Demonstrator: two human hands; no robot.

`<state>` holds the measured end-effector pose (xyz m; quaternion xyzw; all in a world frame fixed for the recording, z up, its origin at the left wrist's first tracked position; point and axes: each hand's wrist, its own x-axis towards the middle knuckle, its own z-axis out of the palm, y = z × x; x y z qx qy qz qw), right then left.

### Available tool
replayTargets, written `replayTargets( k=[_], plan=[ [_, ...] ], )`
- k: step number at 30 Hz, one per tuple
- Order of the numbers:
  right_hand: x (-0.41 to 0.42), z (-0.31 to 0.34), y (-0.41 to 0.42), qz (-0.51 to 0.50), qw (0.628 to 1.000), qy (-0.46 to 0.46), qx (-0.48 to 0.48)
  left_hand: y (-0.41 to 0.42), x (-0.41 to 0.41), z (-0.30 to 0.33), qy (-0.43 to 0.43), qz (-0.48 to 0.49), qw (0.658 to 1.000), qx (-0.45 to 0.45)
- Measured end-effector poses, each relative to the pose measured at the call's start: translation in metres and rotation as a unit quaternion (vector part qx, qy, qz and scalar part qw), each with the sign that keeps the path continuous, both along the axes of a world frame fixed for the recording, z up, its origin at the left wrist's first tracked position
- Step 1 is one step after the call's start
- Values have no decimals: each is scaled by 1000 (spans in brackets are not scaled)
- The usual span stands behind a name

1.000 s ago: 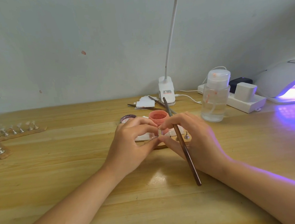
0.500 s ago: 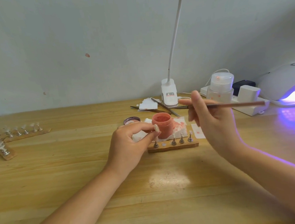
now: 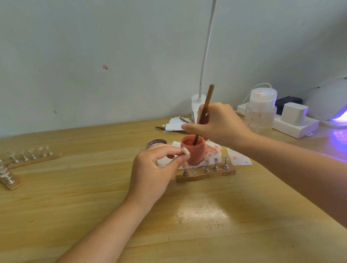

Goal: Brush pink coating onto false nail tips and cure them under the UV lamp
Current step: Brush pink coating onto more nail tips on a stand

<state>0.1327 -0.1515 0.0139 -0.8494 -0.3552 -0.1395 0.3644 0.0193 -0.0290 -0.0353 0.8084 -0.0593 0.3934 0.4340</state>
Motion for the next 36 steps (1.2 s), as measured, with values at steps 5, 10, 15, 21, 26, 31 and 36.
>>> replayTargets(
  k=[5, 10, 15, 21, 26, 31, 36],
  plan=[
    [0, -3, 3, -16, 1000, 1, -7, 0, 0, 0, 5, 1, 1000, 6],
    [9, 5, -7, -63, 989, 65, 115, 0, 0, 0, 7, 3, 1000, 7],
    [15, 0, -12, -87, 979, 101, 155, 0, 0, 0, 12, 6, 1000, 2],
    [20, -2, -20, -81, 979, 89, 162, 1, 1, -1, 18, 10, 1000, -1],
    [20, 0, -28, -83, 978, 63, 178, 0, 0, -1, 13, 13, 1000, -5],
    [-2, -3, -35, -10, 961, 66, 270, 0, 0, -1, 17, 15, 1000, -5],
    [-41, -22, -34, 111, 934, 43, 338, 0, 1, -1, 37, 13, 999, -20]
  ],
)
